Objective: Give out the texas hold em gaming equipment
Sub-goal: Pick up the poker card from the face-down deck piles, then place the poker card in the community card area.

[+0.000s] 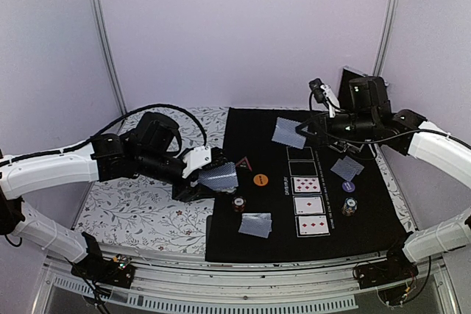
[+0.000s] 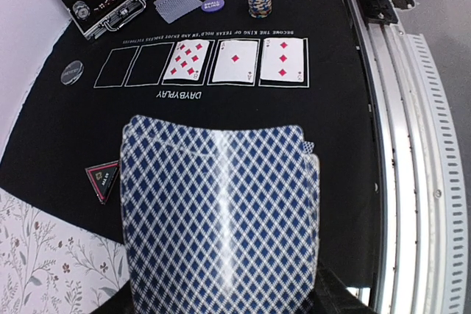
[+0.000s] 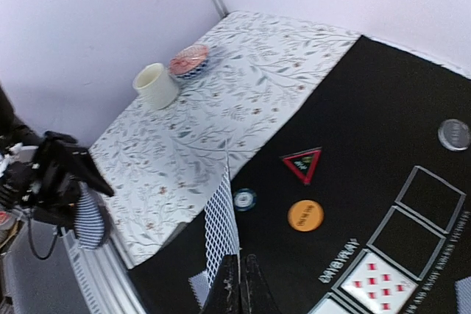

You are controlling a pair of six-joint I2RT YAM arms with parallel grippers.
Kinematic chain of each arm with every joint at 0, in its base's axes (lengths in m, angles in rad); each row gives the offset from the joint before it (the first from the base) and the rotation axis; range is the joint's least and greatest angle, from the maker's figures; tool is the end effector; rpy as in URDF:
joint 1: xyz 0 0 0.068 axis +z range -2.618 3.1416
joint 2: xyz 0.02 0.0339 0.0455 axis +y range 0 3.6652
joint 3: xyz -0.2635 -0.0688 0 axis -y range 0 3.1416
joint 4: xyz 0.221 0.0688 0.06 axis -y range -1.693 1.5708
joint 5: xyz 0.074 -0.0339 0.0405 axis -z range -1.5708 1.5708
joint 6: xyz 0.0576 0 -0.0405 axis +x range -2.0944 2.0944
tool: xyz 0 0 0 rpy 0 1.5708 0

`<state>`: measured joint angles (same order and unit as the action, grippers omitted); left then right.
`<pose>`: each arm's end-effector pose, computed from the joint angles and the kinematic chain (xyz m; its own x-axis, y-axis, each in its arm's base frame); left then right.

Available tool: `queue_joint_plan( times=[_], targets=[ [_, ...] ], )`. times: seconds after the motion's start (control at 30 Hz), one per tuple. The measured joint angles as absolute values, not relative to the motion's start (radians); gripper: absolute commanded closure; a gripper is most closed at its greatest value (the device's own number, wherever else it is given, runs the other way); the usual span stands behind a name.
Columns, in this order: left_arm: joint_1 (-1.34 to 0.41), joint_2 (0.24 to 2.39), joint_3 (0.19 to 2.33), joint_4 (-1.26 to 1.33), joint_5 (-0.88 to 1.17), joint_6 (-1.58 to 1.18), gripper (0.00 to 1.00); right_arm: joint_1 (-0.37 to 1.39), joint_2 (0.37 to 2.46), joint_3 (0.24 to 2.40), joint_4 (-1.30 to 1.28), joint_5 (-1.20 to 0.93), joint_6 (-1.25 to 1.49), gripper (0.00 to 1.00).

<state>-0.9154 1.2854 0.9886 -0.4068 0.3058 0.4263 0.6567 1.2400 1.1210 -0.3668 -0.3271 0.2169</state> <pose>0.1526 -0.2270 0.2757 0.0115 0.6321 -0.7748 0.9788 0.1514 0.1380 0.2062 0.1823 0.3360 -0.5340 -0.1543 -0.8313 -0.7048 0.6244 0.3368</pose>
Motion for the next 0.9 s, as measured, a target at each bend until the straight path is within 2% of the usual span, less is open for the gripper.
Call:
queue_joint_plan(
  times=[0.2,0.33,0.5,0.67,0.9],
  targets=[
    [-0.915,1.285,0.989,-0.405,0.323,0.426,0.45,0.464,1.348,1.131,-0.43,-0.382,0.041,0.98],
    [-0.915,1.285,0.989,-0.405,0.329,0.426,0.45,0.382,1.52,1.179,-0.495,-0.459,-0.077,0.98],
    [-0.915,1.285,0.988,-0.404,0.329,0.429,0.45,0.278,1.802,1.345,-0.575,-0.535,-0.188,0.98],
    [-0.915,1.285,0.987,-0.404,0.328,0.436,0.44,0.232,1.971,1.418,-0.658,-0.56,-0.262,0.98],
    [-0.915,1.286,0.984,-0.403,0.328,0.442,0.44,0.221,2.074,1.525,-0.744,-0.597,-0.344,0.97]
  ],
)
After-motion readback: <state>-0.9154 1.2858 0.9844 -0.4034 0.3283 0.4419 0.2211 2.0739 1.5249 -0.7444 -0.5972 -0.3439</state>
